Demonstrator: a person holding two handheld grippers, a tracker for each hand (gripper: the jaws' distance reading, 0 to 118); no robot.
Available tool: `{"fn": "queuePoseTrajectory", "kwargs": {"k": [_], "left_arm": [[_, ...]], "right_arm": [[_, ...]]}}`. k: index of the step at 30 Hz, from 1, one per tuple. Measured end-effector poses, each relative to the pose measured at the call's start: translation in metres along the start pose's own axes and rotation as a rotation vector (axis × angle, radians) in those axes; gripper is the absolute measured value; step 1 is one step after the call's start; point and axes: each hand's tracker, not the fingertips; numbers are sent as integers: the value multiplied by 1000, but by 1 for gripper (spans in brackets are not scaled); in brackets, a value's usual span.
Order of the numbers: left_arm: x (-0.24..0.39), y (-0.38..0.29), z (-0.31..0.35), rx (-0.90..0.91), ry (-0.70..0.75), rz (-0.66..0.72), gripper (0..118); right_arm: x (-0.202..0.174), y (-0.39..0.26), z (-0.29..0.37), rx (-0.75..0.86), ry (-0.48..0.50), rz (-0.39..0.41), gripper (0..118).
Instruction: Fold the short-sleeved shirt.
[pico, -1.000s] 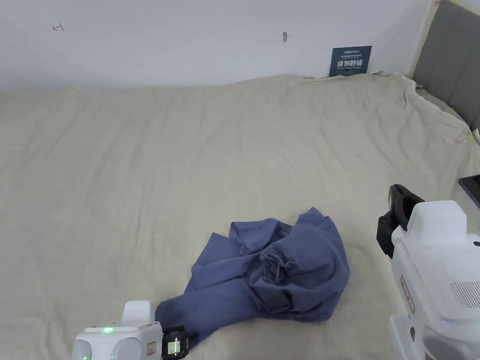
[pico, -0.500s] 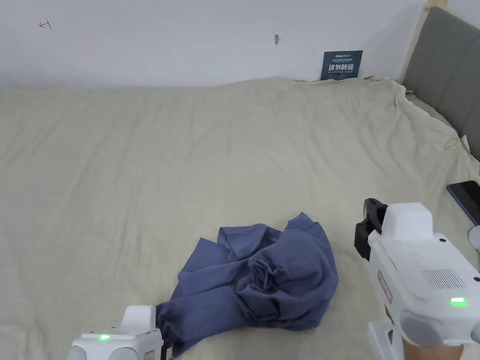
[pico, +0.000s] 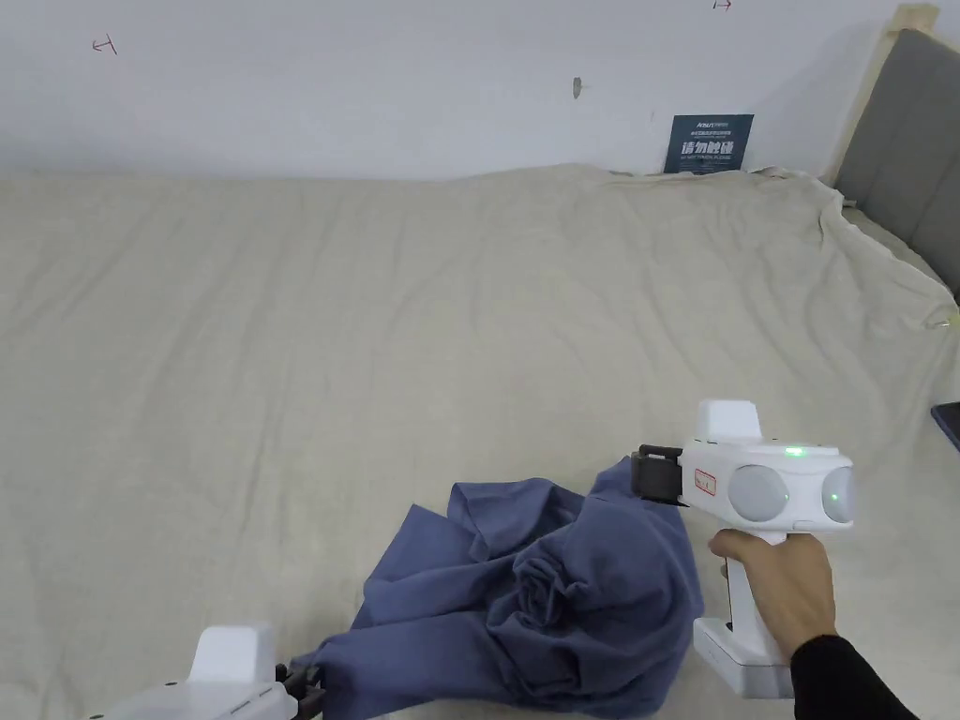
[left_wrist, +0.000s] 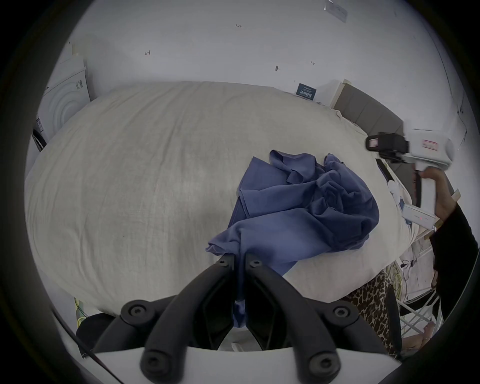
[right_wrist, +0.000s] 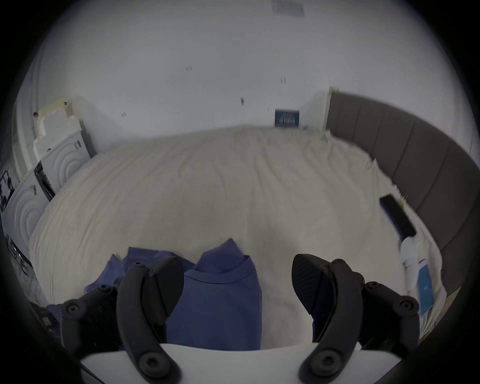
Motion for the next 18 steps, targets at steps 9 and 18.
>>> {"fn": "queuePoseTrajectory", "kwargs": {"k": [9, 18], "left_arm": [[-6, 0, -12, -29, -8, 6, 4], [-9, 3, -6, -3, -42, 29, 4]], "right_arm": [[20, -11, -87, -249, -4, -143, 47], [6, -17, -44, -175, 9, -100, 8]]}}
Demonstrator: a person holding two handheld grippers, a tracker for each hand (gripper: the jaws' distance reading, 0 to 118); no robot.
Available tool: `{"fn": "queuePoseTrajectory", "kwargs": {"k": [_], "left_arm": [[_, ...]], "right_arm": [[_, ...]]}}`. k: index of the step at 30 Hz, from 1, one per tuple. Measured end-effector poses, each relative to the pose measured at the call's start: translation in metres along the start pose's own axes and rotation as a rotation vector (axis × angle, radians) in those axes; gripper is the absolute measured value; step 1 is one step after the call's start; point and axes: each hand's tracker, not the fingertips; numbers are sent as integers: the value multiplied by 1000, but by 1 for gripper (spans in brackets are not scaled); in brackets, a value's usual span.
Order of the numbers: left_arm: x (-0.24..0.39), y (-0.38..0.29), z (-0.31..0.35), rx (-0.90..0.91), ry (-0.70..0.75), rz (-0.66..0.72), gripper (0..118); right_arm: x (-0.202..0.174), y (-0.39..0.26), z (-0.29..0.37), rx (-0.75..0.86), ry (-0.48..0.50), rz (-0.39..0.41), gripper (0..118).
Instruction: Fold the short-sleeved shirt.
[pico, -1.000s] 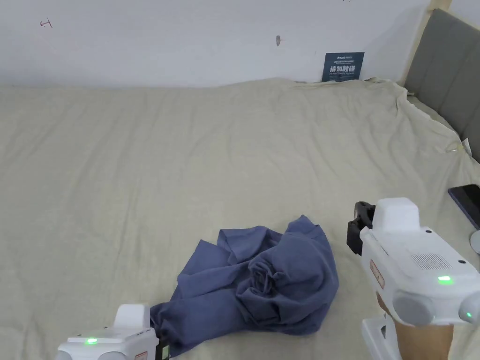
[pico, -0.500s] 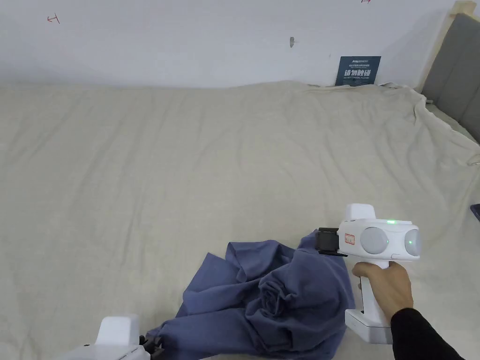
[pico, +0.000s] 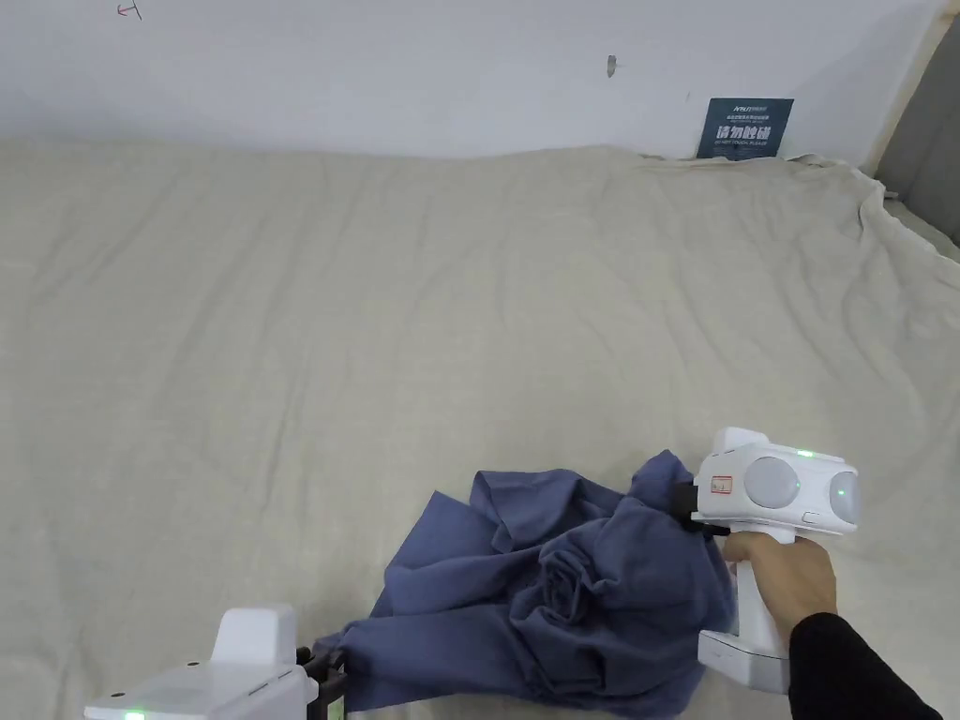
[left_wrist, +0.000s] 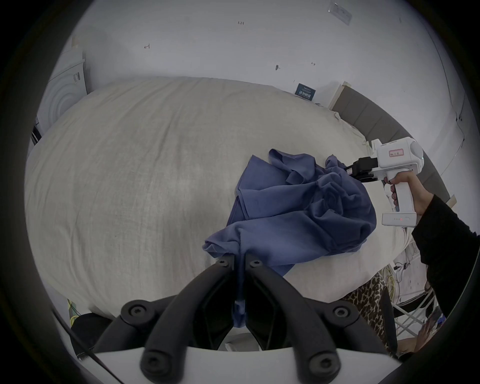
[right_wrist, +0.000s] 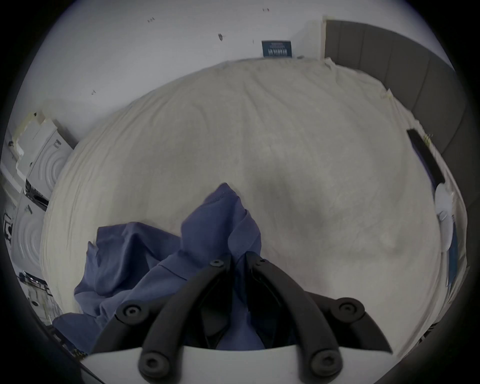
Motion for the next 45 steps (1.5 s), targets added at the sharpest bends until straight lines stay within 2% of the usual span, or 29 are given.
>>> {"fn": "queuePoseTrajectory", "kwargs": {"k": [3, 7, 11, 17, 22, 33, 38, 45], "left_arm": [[-1, 3, 8, 27, -18, 17, 4], [-7, 17, 20, 63, -55, 54, 4], [-13, 36, 34, 115, -76, 75, 4], [-26, 90, 64, 252, -46, 90, 4], [-36, 148, 90, 359, 3, 86, 4], [-28, 283, 115, 490, 91, 30, 3], [-21, 339, 117, 534, 183, -73, 3], [-18, 407, 123, 561, 224, -110, 3]], "right_arm": [[12, 3, 30, 81, 46, -9, 8], [14, 7, 95, 164, 100, 33, 7], [19, 13, 147, 229, 147, 24, 6], [28, 30, 207, 321, 172, 21, 5], [40, 60, 234, 413, 192, -32, 5], [36, 156, 268, 557, 128, -4, 5], [32, 196, 281, 619, 123, -24, 5], [26, 247, 278, 683, 116, -52, 5]]}}
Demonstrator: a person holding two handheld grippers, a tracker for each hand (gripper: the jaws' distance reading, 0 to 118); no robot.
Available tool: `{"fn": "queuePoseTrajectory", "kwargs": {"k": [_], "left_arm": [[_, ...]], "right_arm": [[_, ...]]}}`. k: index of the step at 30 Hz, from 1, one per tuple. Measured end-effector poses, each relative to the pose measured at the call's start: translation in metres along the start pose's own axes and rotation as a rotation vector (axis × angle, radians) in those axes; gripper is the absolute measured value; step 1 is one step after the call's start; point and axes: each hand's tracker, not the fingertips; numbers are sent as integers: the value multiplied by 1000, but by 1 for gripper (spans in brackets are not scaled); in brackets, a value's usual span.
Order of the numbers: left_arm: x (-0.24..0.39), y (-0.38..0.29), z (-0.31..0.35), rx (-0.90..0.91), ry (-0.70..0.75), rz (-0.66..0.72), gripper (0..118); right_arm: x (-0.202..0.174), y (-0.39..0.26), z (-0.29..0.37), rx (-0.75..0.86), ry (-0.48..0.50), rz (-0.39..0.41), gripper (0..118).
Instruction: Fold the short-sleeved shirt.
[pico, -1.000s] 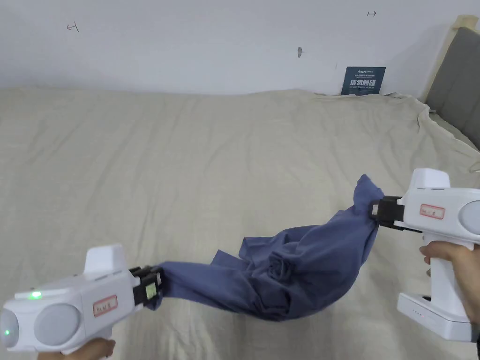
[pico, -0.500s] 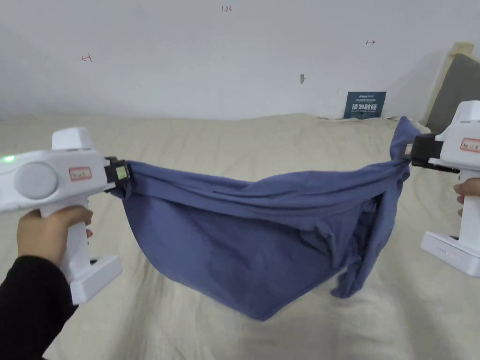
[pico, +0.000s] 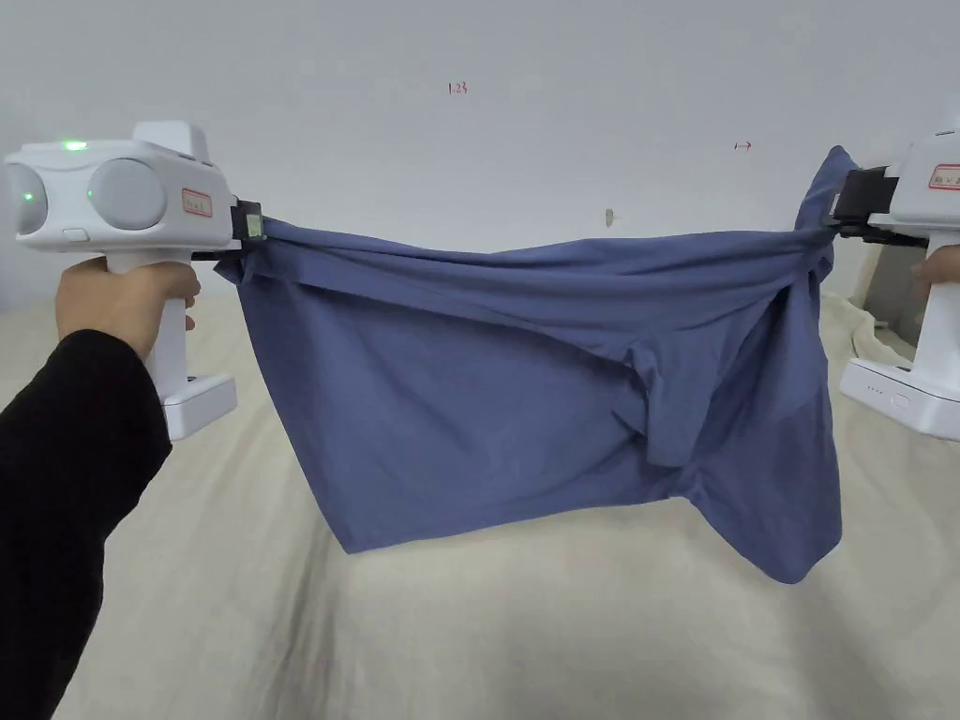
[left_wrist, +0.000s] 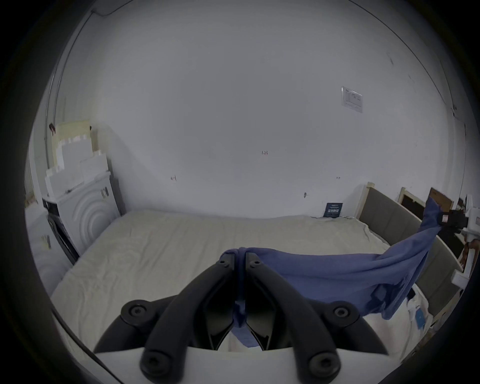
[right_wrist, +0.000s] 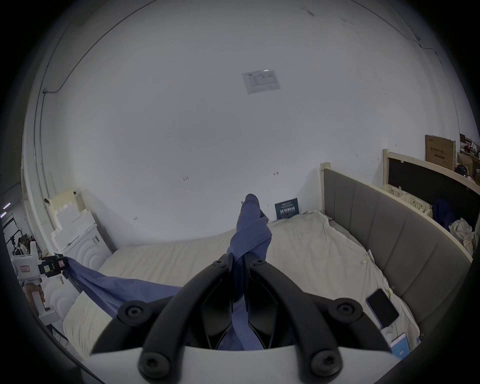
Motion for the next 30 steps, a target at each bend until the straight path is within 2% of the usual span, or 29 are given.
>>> {"fn": "queuePoseTrajectory", "kwargs": {"k": [6, 11, 19, 24, 30], "left_arm": [[2, 24, -27, 30, 36, -34, 3], [3, 4, -63, -8, 66, -58, 3], [7, -100, -104, -119, 90, -103, 3], [3, -172, -105, -197, 77, -85, 3], [-4, -253, -73, -294, 56, -82, 3]], "right_arm": [[-9, 6, -36, 25, -8, -11, 5], [-8, -22, -71, 15, -24, -17, 5], [2, -126, -113, -88, -106, 68, 5], [13, -198, -110, -200, -122, 83, 5], [34, -277, -68, -280, -121, 45, 5]]}}
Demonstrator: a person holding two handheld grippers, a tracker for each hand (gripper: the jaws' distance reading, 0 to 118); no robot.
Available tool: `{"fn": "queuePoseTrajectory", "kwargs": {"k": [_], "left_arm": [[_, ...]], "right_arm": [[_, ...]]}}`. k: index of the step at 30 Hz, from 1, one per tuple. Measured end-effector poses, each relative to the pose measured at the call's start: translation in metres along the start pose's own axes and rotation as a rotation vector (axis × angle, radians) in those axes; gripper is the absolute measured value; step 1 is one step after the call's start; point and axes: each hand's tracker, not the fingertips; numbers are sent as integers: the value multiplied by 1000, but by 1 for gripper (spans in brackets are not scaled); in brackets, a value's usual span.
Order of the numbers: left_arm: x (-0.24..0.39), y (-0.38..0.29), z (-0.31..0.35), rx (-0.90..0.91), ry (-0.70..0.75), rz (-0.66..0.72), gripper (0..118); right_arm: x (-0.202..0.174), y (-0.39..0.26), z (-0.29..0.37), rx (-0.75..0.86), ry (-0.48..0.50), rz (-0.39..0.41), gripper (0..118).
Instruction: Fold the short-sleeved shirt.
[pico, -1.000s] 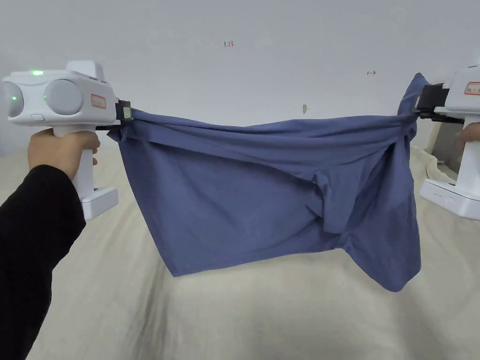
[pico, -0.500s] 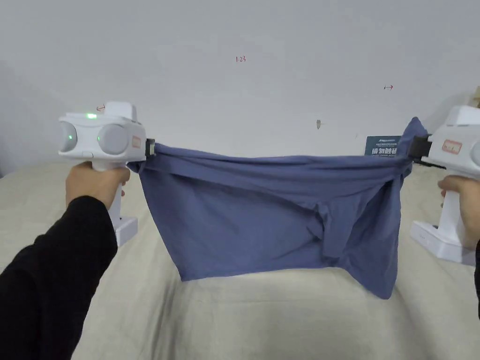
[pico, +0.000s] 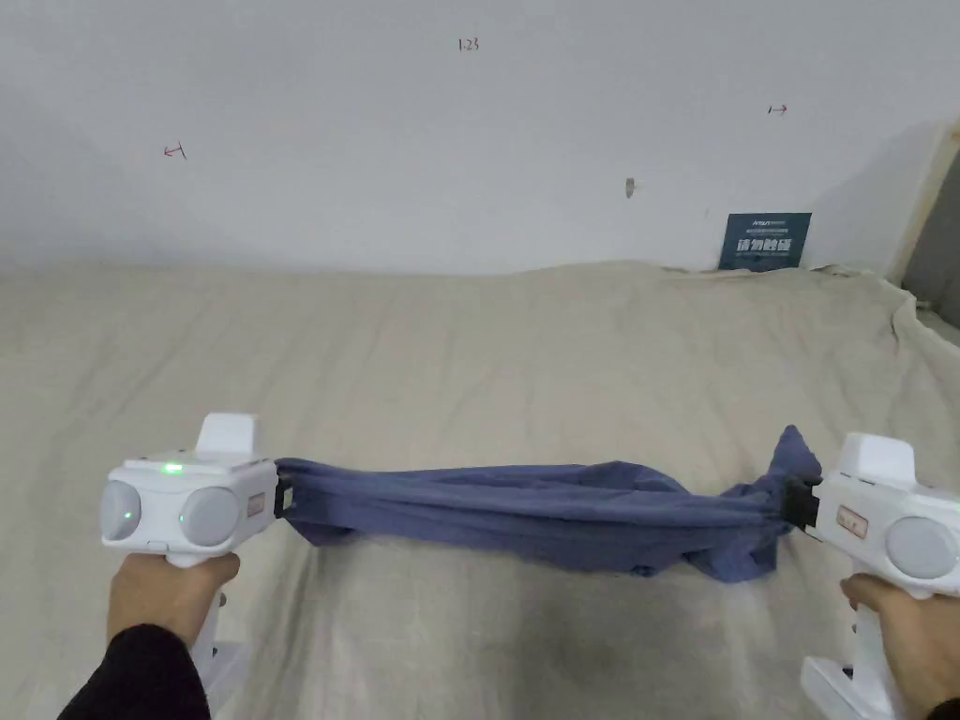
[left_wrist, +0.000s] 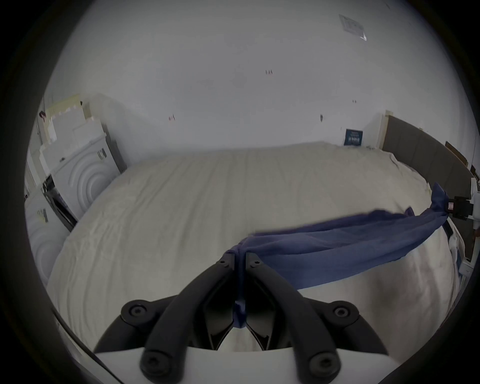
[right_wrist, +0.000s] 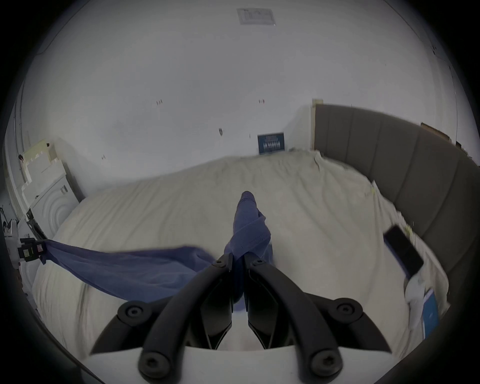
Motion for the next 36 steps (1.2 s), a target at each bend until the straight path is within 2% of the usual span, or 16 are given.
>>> {"fn": "queuePoseTrajectory", "kwargs": {"k": [10, 21, 28, 33, 36], "left_arm": [[-6, -132, 57, -104, -31, 28, 3], [-19, -228, 139, -181, -21, 52, 3], [-16, -259, 134, -262, -3, 77, 3], [-7, -266, 108, -331, 29, 83, 3], [-2, -268, 100, -349, 45, 78, 3]], "right_arm": [[24, -120, 88, -64, 6, -96, 5], [35, -201, 181, -88, 11, -142, 5], [38, -237, 185, -176, -19, -119, 5], [36, -247, 162, -253, -68, -41, 5], [31, -246, 158, -282, -85, -32, 5]]}}
